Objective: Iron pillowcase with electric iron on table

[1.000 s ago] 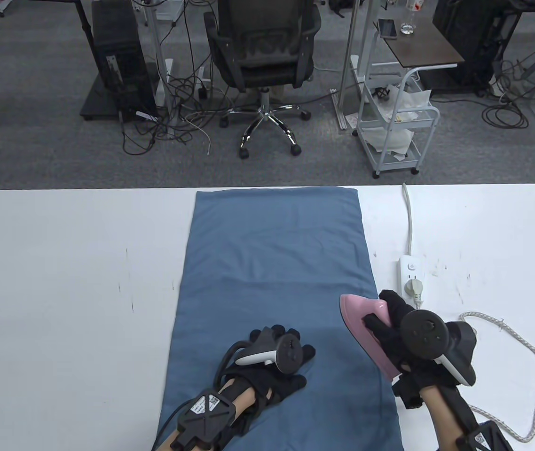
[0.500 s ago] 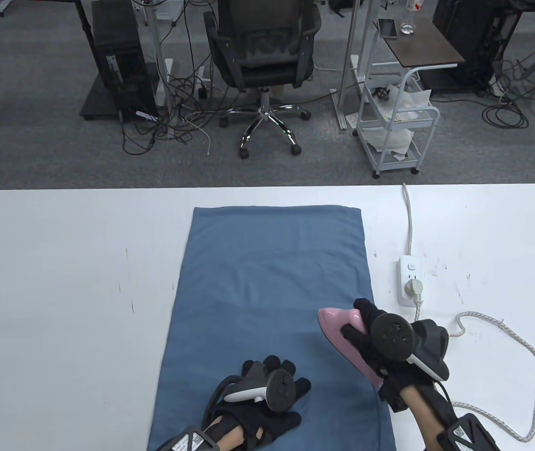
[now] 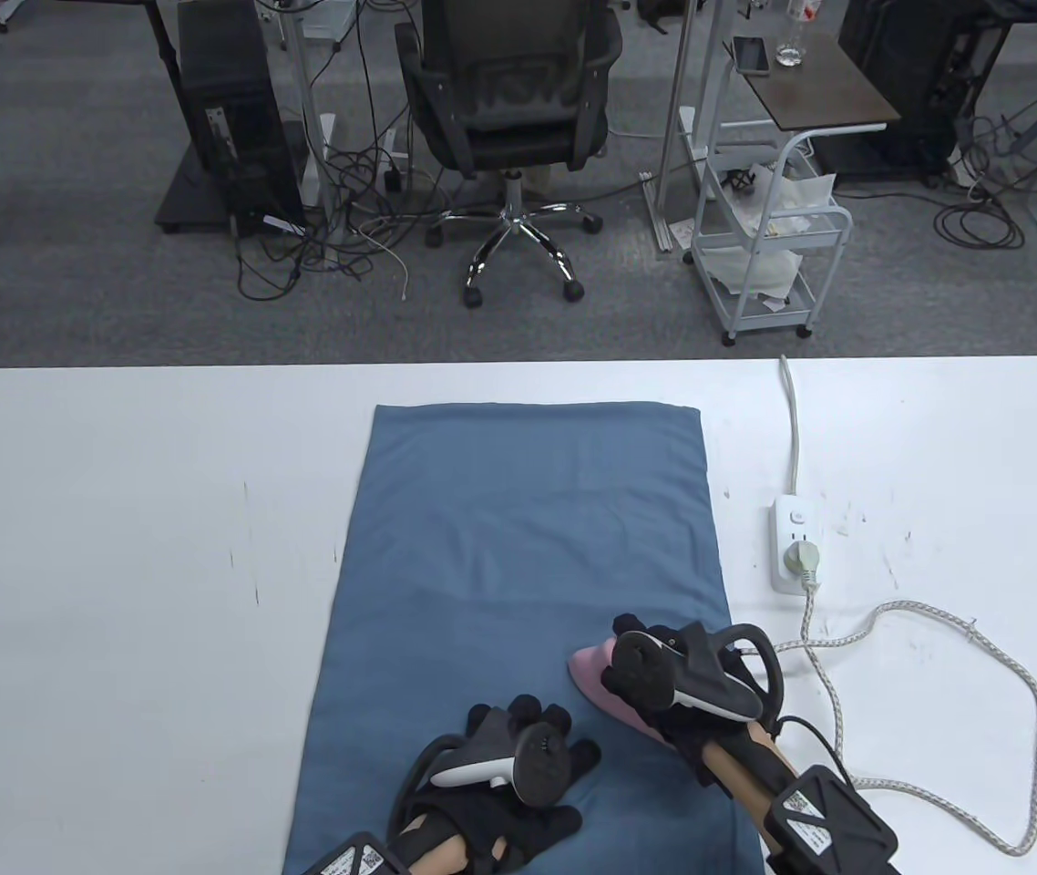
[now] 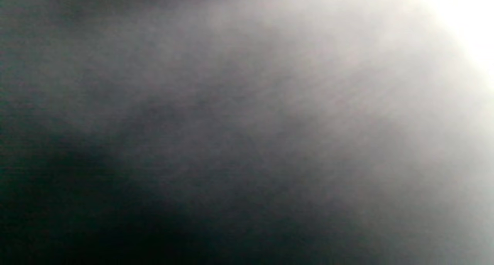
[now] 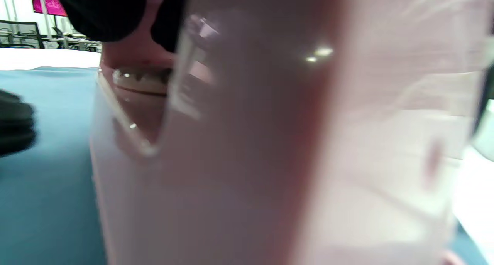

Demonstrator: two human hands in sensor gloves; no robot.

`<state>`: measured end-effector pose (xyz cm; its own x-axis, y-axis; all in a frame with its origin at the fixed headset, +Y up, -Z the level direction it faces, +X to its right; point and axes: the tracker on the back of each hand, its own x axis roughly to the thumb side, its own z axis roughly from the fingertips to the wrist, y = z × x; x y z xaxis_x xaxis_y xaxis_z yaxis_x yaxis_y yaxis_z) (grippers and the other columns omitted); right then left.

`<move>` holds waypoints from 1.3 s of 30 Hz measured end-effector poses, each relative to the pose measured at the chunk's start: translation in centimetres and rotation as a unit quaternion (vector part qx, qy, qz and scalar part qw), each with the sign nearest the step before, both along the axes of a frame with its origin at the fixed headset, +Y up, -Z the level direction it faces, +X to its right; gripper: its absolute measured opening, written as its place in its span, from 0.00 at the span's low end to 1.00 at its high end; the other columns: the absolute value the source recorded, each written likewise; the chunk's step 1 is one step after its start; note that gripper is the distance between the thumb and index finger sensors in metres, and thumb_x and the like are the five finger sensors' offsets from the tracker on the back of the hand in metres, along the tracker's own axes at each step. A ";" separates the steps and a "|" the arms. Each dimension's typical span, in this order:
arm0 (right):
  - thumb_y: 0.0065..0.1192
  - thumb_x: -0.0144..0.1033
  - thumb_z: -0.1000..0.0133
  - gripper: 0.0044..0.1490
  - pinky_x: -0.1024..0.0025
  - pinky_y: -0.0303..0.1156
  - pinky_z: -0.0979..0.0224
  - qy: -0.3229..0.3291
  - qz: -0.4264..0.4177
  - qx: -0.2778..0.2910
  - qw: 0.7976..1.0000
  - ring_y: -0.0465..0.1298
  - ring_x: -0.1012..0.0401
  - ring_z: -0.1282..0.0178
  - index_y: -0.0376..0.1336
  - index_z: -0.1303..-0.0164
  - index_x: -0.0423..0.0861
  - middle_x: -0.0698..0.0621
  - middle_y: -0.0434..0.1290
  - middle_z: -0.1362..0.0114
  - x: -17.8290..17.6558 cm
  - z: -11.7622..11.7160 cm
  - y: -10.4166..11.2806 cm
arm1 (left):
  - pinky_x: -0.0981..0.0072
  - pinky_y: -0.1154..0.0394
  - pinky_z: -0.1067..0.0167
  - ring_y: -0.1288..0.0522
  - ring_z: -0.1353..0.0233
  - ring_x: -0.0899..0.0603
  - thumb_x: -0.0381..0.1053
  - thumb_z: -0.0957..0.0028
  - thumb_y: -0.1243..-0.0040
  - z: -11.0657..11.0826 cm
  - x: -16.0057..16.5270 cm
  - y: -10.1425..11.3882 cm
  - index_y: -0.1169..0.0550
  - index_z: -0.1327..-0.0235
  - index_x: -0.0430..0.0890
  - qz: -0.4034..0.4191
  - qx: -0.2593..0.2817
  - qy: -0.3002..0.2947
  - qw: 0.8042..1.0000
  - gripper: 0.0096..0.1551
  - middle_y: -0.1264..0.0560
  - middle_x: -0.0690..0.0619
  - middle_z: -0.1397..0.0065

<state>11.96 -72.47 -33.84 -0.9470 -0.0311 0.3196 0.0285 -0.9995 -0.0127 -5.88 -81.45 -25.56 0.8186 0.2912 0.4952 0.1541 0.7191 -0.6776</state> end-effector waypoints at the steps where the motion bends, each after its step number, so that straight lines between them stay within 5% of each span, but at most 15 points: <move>1: 0.58 0.55 0.47 0.42 0.59 0.82 0.49 -0.011 0.003 0.001 1.000 0.81 0.64 0.67 0.59 0.28 0.42 0.55 0.79 0.56 0.1 -0.7 0.0 | 0.32 0.84 0.37 0.90 0.28 0.40 0.70 0.47 0.71 0.0 0.0 0.0 0.75 0.32 0.70 0.000 0.000 0.000 1.000 0.42 0.87 0.58 0.27; 6: 0.57 0.56 0.47 0.43 0.59 0.82 0.49 -0.099 0.024 0.024 0.995 0.81 0.64 0.68 0.59 0.28 0.41 0.55 0.79 0.57 1.9 -5.8 -0.1 | 0.32 0.85 0.37 0.90 0.28 0.41 0.71 0.47 0.71 0.0 0.0 0.0 0.74 0.32 0.70 0.000 0.000 0.000 1.000 0.42 0.87 0.58 0.27; 12: 0.58 0.56 0.47 0.42 0.59 0.82 0.48 -0.138 -0.009 -0.021 0.990 0.81 0.64 0.67 0.59 0.28 0.42 0.55 0.79 0.56 3.0 -7.9 0.3 | 0.32 0.85 0.37 0.90 0.28 0.41 0.71 0.47 0.71 0.0 0.1 0.0 0.75 0.32 0.70 0.000 0.000 0.000 1.000 0.42 0.87 0.58 0.27; 21: 0.58 0.56 0.47 0.42 0.60 0.82 0.48 0.020 -0.039 -0.020 0.999 0.81 0.64 0.66 0.59 0.28 0.42 0.56 0.79 0.55 -1.9 -0.2 1.3 | 0.32 0.85 0.37 0.90 0.28 0.41 0.71 0.47 0.71 0.0 0.1 0.0 0.75 0.32 0.70 0.000 0.000 0.000 1.000 0.42 0.87 0.58 0.27; 27: 0.59 0.56 0.47 0.42 0.60 0.82 0.47 0.057 -0.005 -0.011 0.998 0.81 0.64 0.66 0.59 0.28 0.43 0.56 0.79 0.55 -3.9 0.3 0.2 | 0.32 0.85 0.37 0.90 0.28 0.41 0.71 0.47 0.71 0.0 0.1 0.0 0.75 0.32 0.70 0.000 0.000 0.000 1.000 0.42 0.87 0.58 0.27; 36: 0.58 0.57 0.47 0.41 0.61 0.83 0.48 -0.057 -0.010 0.017 0.998 0.80 0.65 0.67 0.61 0.30 0.43 0.56 0.79 0.57 -3.4 -8.7 -0.1 | 0.32 0.85 0.37 0.90 0.28 0.41 0.71 0.47 0.71 0.0 0.1 0.0 0.75 0.32 0.70 0.001 -0.001 0.001 1.000 0.42 0.87 0.58 0.27; 39: 0.59 0.57 0.47 0.40 0.61 0.83 0.48 -0.079 -0.019 0.007 0.997 0.80 0.66 0.67 0.61 0.30 0.43 0.57 0.79 0.57 -3.1 -10.1 0.0 | 0.32 0.85 0.37 0.90 0.28 0.41 0.71 0.47 0.71 0.0 0.1 0.0 0.75 0.32 0.70 0.001 -0.001 0.001 1.000 0.42 0.87 0.58 0.27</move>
<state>8.84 -72.52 -43.96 -0.9860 0.0032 0.1670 -0.0073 -0.9997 -0.0242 -5.81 -81.44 -25.60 0.8189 0.2933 0.4933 0.1522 0.7179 -0.6794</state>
